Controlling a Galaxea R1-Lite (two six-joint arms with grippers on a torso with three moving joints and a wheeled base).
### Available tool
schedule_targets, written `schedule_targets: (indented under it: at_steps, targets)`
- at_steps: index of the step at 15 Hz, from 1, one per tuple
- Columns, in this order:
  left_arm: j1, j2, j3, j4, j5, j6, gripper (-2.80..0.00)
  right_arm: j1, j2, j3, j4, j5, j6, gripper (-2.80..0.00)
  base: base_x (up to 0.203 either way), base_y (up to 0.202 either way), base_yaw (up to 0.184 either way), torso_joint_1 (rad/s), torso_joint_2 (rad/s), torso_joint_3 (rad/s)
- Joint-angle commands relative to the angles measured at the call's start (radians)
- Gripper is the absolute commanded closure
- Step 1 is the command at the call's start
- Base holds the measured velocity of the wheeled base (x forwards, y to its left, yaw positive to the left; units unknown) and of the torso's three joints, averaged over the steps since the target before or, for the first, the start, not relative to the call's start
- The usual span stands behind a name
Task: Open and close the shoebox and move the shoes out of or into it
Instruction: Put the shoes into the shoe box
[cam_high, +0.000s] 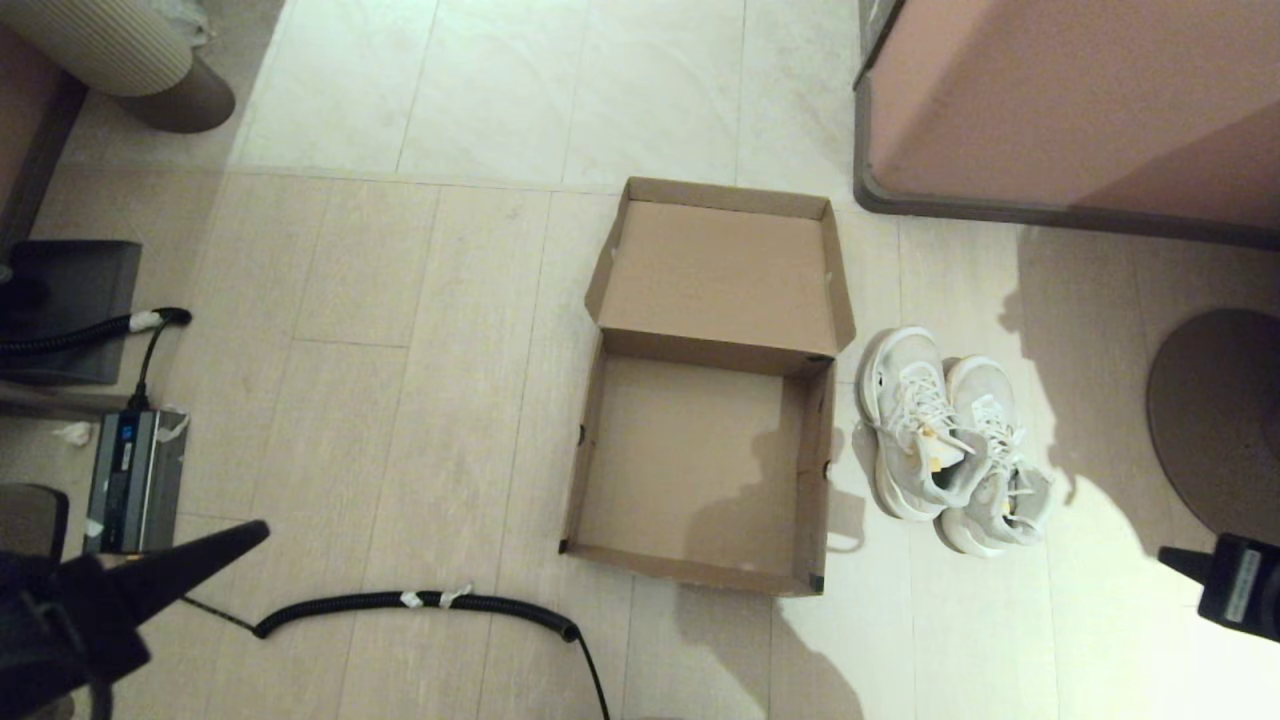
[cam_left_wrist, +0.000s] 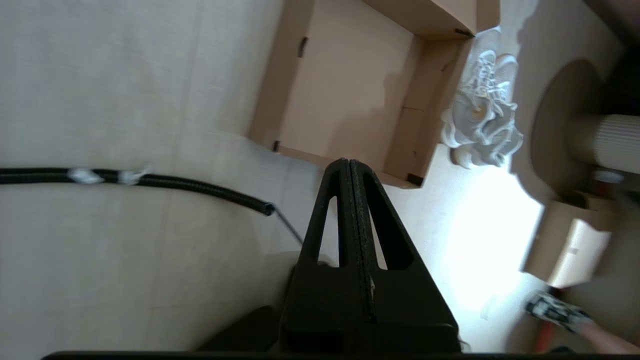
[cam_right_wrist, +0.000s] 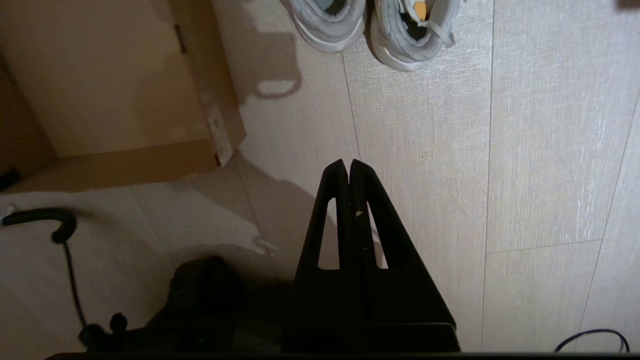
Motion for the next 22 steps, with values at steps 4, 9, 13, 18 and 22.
schedule_targets:
  at_steps: [4, 9, 13, 18, 22]
  targets:
    - [-0.011, 0.333, 0.005, -0.214, -0.061, -0.021, 0.00, -0.067, 0.474, 0.003, -0.298, 0.002, -0.002, -2.80, 0.000, 0.000, 0.000, 0.000, 0.00, 0.000]
    - [-0.013, 0.314, 0.046, -0.282, 0.013, -0.008, 0.00, -0.084, 0.342, 0.067, -0.388, 0.017, -0.038, -2.80, 0.000, 0.000, 0.000, 0.000, 0.00, 0.000]
    - [-0.014, 0.194, 0.153, -0.277, 0.102, -0.007, 0.00, -0.086, 0.217, 0.182, -0.390, 0.028, -0.082, -2.80, 0.000, 0.000, 0.000, 0.000, 0.00, 0.000]
    - [-0.015, 0.206, 0.123, -0.279, 0.102, -0.010, 0.00, -0.088, 0.512, 0.118, -0.553, 0.068, -0.077, -2.80, 0.000, 0.000, 0.000, 0.000, 0.00, 0.000]
    - [-0.015, 0.248, 0.083, -0.281, 0.094, -0.012, 0.00, -0.088, 0.815, -0.066, -0.738, 0.077, -0.087, -2.80, 0.000, 0.000, 0.000, 0.000, 0.00, 0.000]
